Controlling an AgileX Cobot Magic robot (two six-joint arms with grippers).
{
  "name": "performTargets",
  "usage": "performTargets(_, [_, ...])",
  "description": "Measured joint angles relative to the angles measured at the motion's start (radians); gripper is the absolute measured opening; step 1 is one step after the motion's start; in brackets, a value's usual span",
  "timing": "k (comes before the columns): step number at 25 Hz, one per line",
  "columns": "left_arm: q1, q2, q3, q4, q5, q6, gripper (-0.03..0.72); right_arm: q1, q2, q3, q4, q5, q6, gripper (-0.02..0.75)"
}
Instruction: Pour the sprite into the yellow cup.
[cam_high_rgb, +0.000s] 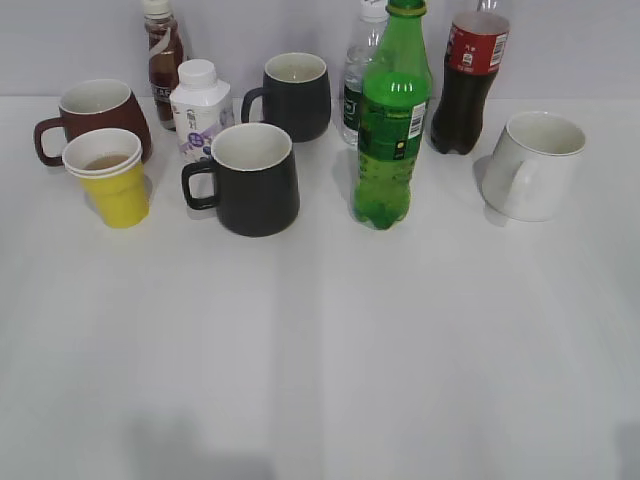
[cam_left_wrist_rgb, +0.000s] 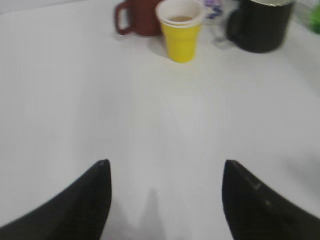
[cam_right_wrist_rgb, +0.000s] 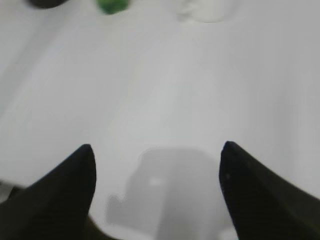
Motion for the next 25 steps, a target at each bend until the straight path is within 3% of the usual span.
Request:
performTargets(3, [0.073,-0.033,0.001,0.0,-0.002,0.0,0.527,-0.113,0.0,0.0,0.0,0.0,0.0,0.574])
performTargets(5, [0.093,-0.035,0.001,0.0,-0.003,0.0,0.527,-0.143,-0.004,0.0,0.001,0.0,0.0,0.574])
performTargets(25, [0.097,-0.036,0.001,0.0,-0.005,0.001,0.526,-0.15,-0.101,0.001,0.001,0.0,0.0,0.574])
